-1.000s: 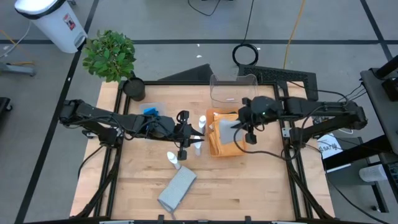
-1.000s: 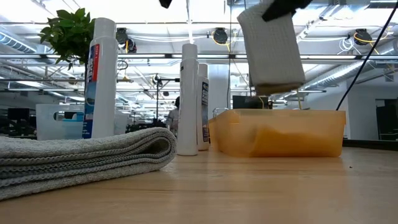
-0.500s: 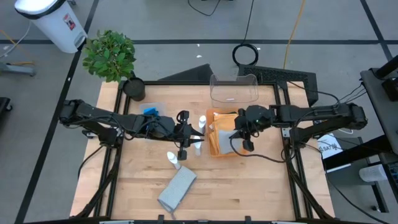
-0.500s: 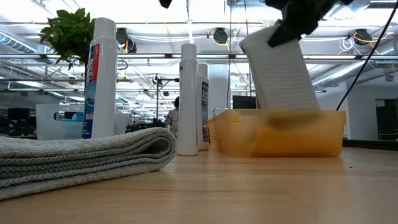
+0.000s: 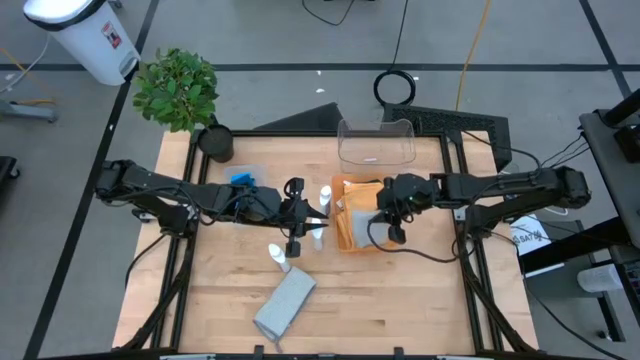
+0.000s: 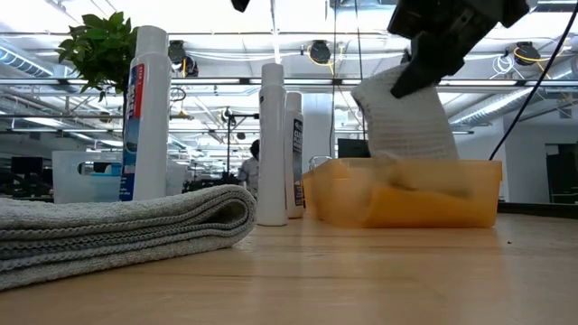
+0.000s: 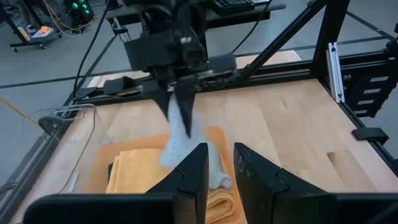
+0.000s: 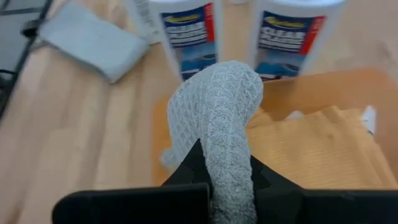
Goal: Pick & Place Kitchen Items
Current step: Put the gray microfiber cloth into the orange bin
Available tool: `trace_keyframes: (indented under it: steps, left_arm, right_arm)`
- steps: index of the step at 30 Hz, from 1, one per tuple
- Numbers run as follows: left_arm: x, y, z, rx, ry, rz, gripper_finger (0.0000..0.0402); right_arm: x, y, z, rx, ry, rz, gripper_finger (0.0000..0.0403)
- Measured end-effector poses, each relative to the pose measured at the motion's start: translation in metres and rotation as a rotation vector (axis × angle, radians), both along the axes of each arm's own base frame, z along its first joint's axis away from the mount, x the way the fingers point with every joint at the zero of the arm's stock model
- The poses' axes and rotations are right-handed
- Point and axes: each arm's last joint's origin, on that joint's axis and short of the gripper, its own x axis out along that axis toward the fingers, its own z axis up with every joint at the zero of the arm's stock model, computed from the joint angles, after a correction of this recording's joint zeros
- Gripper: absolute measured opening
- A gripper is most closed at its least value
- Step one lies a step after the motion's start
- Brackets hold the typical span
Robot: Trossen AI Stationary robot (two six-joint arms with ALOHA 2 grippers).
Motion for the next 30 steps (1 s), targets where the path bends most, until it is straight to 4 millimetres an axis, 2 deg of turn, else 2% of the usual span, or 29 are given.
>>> trace_keyframes:
  steps: [9, 18, 24, 30]
  left_arm:
    - [0.000, 0.000, 0.000, 0.000, 0.000, 0.000, 0.0077]
    - [0.000, 0.000, 0.000, 0.001, 0.000, 0.000, 0.0077]
    - [0.000, 0.000, 0.000, 0.010, 0.000, -0.003, 0.0077]
    - [0.000, 0.000, 0.000, 0.010, -0.001, -0.003, 0.0077]
  right_arm:
    - [-0.005, -0.021, -0.021, -0.117, 0.012, -0.113, 0.0004]
    - [-0.011, -0.040, -0.054, -0.262, -0.084, -0.096, 0.0004]
    - [-0.016, -0.047, -0.076, -0.276, -0.121, -0.131, 0.0004]
    - [-0.007, -0.051, -0.091, -0.288, -0.111, -0.126, 0.0004]
